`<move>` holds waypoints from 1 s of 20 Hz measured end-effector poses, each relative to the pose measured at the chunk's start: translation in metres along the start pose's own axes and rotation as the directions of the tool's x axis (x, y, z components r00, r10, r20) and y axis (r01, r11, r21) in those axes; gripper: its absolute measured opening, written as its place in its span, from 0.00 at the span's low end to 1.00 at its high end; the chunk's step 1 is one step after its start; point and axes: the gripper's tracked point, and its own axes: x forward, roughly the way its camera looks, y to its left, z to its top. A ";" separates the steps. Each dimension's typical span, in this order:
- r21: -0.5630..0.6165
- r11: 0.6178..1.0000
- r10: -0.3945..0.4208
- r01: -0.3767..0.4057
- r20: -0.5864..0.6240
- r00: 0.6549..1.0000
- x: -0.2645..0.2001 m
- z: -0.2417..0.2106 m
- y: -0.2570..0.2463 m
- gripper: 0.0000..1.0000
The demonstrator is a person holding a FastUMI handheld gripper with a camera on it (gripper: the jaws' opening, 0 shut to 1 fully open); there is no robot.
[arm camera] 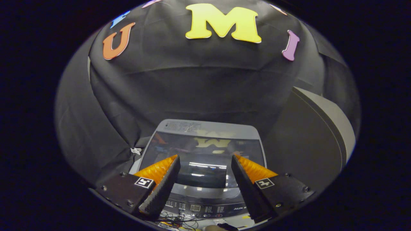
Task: Put the clothes into the washing machine and then close the washing machine lid.
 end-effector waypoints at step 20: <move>0.050 0.997 0.033 -0.059 0.410 0.912 -0.221 0.036 -0.146 0.99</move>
